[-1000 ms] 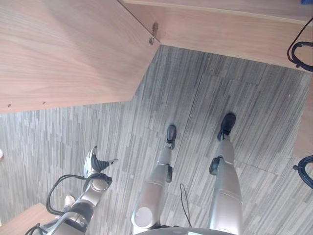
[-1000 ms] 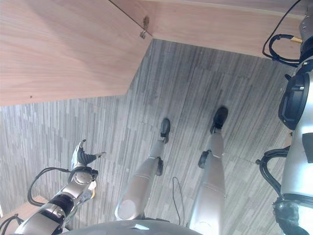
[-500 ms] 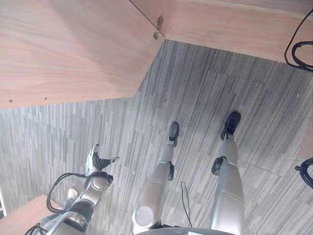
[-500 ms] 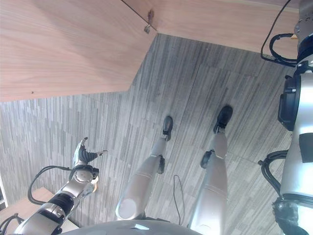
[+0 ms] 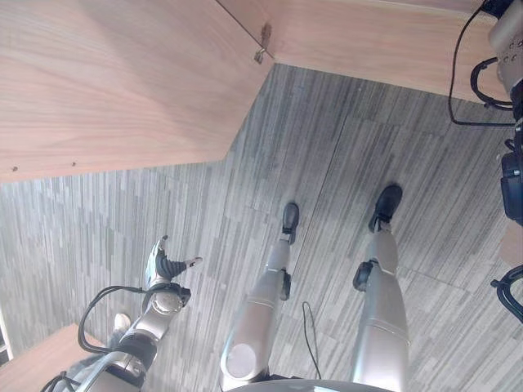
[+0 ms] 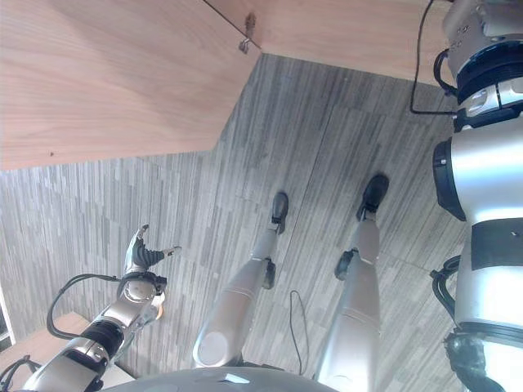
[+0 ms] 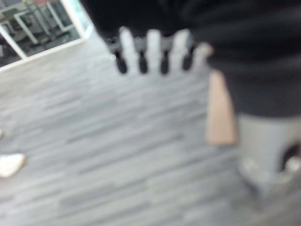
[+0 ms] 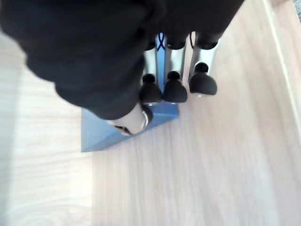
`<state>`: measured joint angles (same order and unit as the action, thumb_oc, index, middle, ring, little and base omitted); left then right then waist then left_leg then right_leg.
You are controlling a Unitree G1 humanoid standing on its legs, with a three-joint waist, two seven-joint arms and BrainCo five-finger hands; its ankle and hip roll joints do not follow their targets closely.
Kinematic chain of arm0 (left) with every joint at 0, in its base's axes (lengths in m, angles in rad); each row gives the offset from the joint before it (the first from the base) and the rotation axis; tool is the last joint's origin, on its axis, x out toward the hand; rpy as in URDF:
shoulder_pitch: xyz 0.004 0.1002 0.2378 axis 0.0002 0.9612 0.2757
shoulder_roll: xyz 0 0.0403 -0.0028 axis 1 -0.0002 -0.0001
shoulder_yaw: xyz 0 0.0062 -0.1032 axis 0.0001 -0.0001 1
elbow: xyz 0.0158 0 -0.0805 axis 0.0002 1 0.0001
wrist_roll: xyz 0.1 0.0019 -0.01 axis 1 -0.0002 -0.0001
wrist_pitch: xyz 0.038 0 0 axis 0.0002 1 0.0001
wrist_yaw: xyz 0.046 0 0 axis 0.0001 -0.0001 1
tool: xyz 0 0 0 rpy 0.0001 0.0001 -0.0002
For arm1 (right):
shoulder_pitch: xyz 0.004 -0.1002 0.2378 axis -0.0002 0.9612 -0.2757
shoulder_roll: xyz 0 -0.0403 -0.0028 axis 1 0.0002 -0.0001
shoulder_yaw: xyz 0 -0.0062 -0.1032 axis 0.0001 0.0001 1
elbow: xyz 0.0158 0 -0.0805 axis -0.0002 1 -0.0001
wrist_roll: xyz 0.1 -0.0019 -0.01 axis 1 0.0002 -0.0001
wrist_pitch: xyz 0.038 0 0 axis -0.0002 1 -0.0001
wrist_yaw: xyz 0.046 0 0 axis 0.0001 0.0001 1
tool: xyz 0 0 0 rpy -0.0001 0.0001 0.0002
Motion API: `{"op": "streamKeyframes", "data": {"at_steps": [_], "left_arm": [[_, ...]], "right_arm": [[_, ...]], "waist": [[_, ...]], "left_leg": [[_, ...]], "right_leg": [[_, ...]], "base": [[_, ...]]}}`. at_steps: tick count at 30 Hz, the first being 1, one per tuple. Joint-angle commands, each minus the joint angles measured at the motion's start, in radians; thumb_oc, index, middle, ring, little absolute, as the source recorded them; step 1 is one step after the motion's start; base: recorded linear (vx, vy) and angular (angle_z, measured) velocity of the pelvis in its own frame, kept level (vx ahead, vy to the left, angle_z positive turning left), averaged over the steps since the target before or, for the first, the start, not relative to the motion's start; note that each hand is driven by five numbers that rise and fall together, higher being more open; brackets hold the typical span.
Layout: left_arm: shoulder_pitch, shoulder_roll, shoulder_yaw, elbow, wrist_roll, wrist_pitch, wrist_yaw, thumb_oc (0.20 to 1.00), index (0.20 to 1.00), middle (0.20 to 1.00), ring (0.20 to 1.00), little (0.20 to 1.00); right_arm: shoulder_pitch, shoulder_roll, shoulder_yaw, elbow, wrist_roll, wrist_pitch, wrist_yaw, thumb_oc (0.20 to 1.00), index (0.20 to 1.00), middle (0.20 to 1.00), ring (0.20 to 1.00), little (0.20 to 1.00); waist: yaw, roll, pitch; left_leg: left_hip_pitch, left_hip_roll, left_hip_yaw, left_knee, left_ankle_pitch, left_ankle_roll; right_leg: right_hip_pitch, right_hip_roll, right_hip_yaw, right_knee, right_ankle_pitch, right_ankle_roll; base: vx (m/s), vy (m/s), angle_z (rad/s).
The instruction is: Put the empty folder in the office cabinet
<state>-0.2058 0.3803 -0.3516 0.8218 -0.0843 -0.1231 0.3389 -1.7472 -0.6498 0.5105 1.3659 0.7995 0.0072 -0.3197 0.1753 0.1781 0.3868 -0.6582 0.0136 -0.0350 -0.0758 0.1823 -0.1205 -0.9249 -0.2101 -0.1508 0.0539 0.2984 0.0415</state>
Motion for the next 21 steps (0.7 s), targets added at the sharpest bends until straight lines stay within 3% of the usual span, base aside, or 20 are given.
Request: {"op": "streamKeyframes", "data": {"at_steps": [1,4,7,21], "left_arm": [[-0.018,0.114,-0.005,0.001,-0.028,-0.004,0.01,1.0,1.0,1.0,1.0,1.0],[-0.013,0.124,-0.007,-0.002,-0.013,0.002,-0.008,1.0,1.0,1.0,1.0,1.0],[-0.012,0.125,-0.007,0.001,-0.008,0.005,-0.011,1.0,1.0,1.0,1.0,1.0],[0.009,0.1,-0.006,0.017,-0.024,0.004,0.019,1.0,1.0,1.0,1.0,1.0]], "right_arm": [[-0.006,0.01,0.135,-0.048,-0.066,-0.033,0.041,0.2,0.2,0.2,0.2,0.2],[-0.005,0.036,0.194,-0.103,-0.075,-0.026,0.105,0.2,0.2,0.2,0.2,0.2],[-0.007,0.038,0.202,-0.106,-0.079,-0.028,0.108,0.2,0.2,0.2,0.2,0.2],[-0.021,-0.044,0.053,0.047,-0.181,-0.053,-0.121,0.2,0.2,0.2,0.2,0.2]], "waist": [[0.024,-0.006,-0.03],[0.025,-0.01,-0.034],[0.025,-0.011,-0.035],[0.023,0.013,-0.029]], "left_leg": [[0.117,0.066,0.0,-0.011,-0.142,-0.052],[0.113,0.066,0.001,-0.011,-0.14,-0.054],[0.113,0.067,0.002,-0.011,-0.139,-0.054],[0.107,0.062,0.006,-0.011,-0.142,-0.05]], "right_leg": [[-0.005,-0.007,0.072,0.105,-0.193,0.115],[-0.013,-0.006,0.073,0.104,-0.19,0.114],[-0.013,-0.007,0.073,0.103,-0.189,0.114],[-0.019,-0.004,0.08,0.105,-0.193,0.117]], "base": [[0.0,0.0,0.0],[0.0,-0.009,-0.03],[0.0,-0.005,-0.01],[0.0,0.0,0.0]]}}
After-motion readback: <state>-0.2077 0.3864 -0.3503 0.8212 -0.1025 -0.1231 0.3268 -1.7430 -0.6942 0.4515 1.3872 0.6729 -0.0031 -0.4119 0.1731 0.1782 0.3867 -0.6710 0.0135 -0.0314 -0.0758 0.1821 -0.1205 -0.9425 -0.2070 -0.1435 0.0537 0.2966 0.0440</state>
